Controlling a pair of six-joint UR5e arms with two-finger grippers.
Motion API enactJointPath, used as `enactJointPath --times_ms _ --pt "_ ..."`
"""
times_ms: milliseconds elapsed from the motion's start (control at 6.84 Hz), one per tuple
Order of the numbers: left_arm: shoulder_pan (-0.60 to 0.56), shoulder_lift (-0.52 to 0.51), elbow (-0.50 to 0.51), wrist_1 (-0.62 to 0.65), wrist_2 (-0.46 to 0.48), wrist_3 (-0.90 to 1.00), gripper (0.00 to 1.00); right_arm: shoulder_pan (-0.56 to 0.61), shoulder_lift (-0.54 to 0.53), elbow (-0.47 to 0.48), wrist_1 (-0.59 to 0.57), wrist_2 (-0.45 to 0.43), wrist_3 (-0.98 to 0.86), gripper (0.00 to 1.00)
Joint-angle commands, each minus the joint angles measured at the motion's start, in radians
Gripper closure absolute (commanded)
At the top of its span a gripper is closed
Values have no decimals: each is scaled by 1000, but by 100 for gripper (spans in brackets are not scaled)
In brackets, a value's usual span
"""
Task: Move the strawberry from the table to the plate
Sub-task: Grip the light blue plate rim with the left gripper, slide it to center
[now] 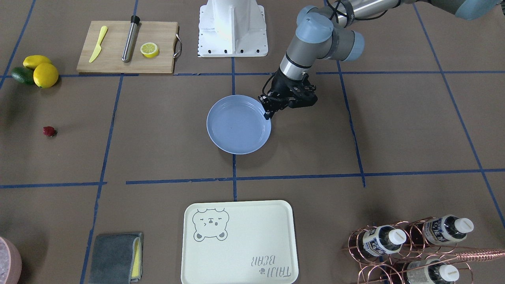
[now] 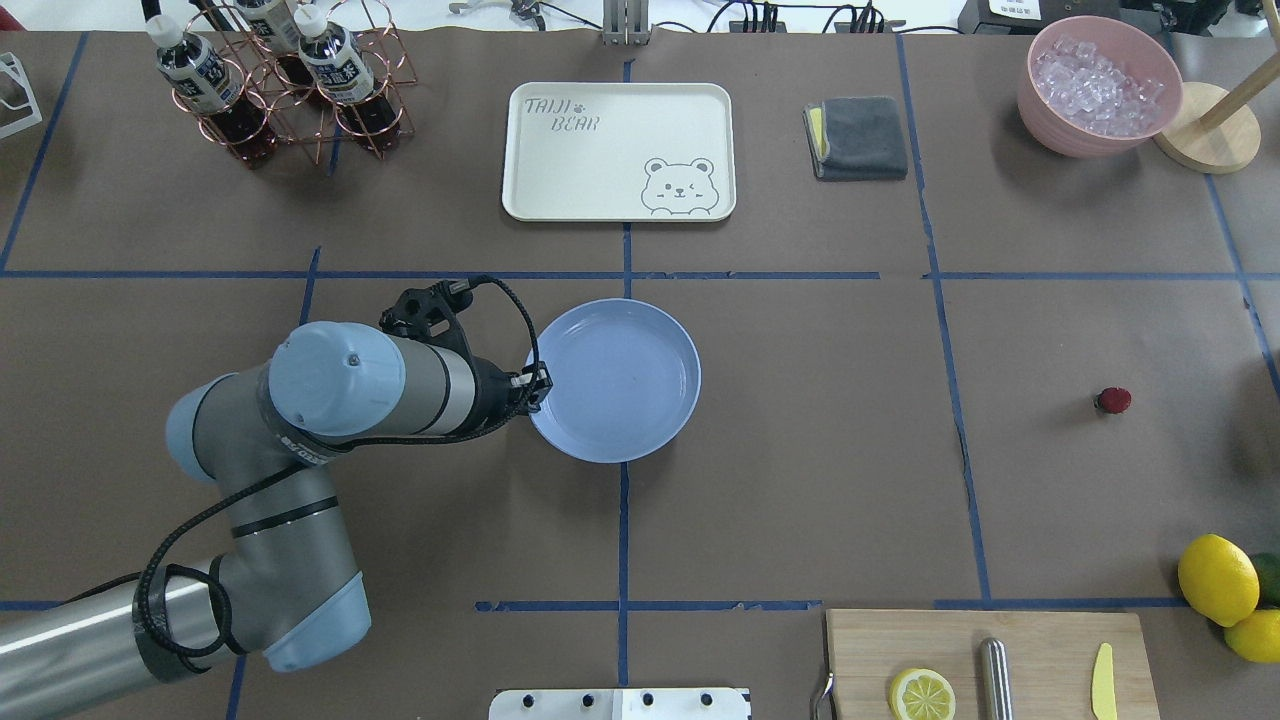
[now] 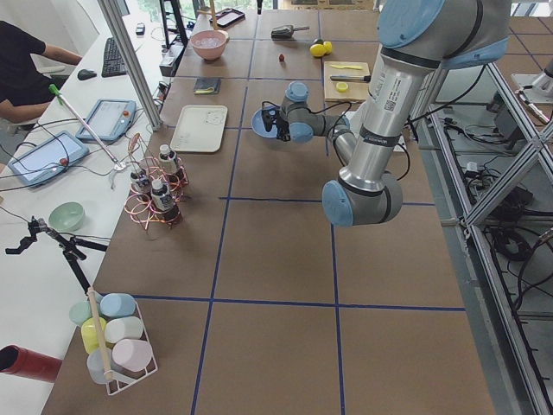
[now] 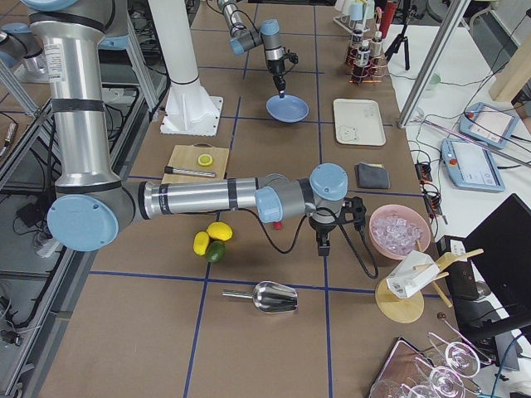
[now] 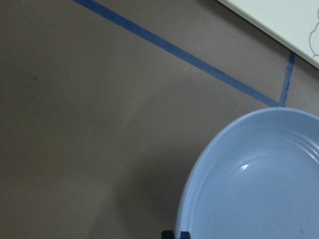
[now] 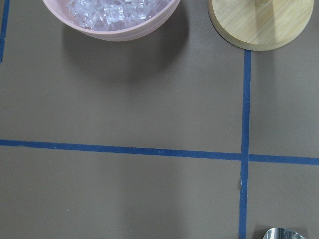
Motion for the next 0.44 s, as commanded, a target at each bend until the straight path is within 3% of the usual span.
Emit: enactJointPath --times_ms 0,146,292 --pt "42 5 6 3 22 1 100 -3 -1 5 0 1 9 0" --pt "43 8 4 3 22 2 40 -5 -1 4 0 1 9 0" --pt "40 8 -11 3 29 2 0 -10 0 5 0 1 9 0"
